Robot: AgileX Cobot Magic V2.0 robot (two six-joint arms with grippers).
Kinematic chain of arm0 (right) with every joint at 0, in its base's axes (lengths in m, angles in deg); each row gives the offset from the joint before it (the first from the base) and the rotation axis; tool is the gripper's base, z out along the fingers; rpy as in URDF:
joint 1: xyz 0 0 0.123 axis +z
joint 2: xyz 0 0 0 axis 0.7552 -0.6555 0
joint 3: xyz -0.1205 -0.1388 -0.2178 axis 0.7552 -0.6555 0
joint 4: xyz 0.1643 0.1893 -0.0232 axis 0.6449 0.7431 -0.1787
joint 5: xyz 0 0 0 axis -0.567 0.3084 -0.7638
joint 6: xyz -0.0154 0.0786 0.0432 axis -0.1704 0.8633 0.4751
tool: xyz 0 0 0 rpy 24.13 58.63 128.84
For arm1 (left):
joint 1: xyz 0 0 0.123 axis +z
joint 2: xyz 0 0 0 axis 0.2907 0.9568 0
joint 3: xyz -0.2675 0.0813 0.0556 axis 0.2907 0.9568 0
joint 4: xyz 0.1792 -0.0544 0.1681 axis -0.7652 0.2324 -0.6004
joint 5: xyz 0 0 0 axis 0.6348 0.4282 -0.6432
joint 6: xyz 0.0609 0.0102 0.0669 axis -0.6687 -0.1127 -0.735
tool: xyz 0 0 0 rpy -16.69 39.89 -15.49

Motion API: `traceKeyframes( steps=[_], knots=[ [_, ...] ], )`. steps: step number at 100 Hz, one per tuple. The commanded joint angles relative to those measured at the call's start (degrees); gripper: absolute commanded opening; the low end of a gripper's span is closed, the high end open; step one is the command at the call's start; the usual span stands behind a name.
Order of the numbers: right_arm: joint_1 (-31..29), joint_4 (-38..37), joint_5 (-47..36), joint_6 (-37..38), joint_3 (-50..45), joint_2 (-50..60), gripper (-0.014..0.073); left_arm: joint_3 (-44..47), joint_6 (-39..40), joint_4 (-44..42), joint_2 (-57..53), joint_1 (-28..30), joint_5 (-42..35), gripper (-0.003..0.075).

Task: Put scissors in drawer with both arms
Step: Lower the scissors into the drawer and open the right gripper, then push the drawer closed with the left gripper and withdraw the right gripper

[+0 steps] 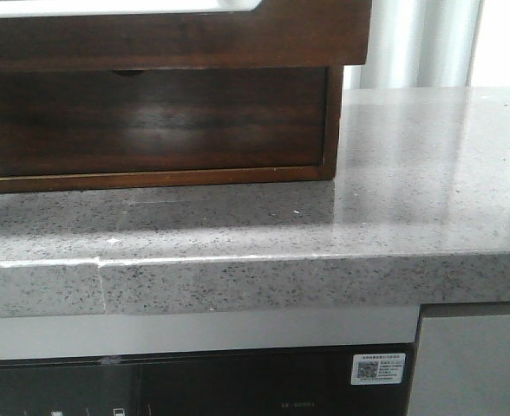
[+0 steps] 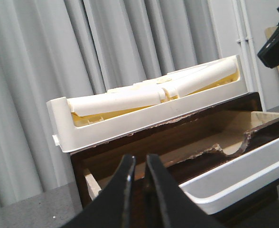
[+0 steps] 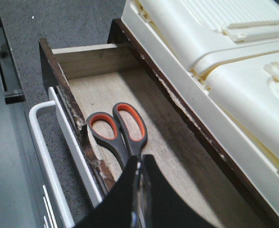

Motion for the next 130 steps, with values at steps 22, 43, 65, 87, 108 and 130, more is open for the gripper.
traceKeyframes(
  steps=[22, 43, 65, 87, 108, 130],
  knots=[
    [-0.4, 3.7, -25.2, 0.2, -21.3, 17.7, -0.0106, 5.0, 0.6, 4.3, -0.5, -0.4, -12.0, 0.0004],
    [-0.4, 3.9, -34.3, 0.2, -35.5, 29.3, -0.0106, 9.8, 0.6, 8.9, -0.5, -0.4, -16.4, 0.0004],
    [-0.4, 4.2, -34.7, 0.2, -45.6, 39.3, -0.0106, 11.9, 0.6, 13.9, -0.5, -0.4, -20.5, 0.0004],
    [-0.4, 5.3, -34.7, 0.2, -55.5, 46.5, -0.0106, 11.9, 0.6, 14.3, -0.5, -0.4, -14.5, 0.0004],
    [-0.4, 5.3, -35.1, 0.2, -61.6, 48.9, -0.0106, 11.9, 0.6, 14.3, -0.5, -0.4, -14.5, 0.0004],
    [-0.4, 5.3, -34.9, 0.2, -65.2, 48.9, -0.0106, 11.9, 0.6, 14.3, -0.5, -0.4, -14.5, 0.0004]
  ],
)
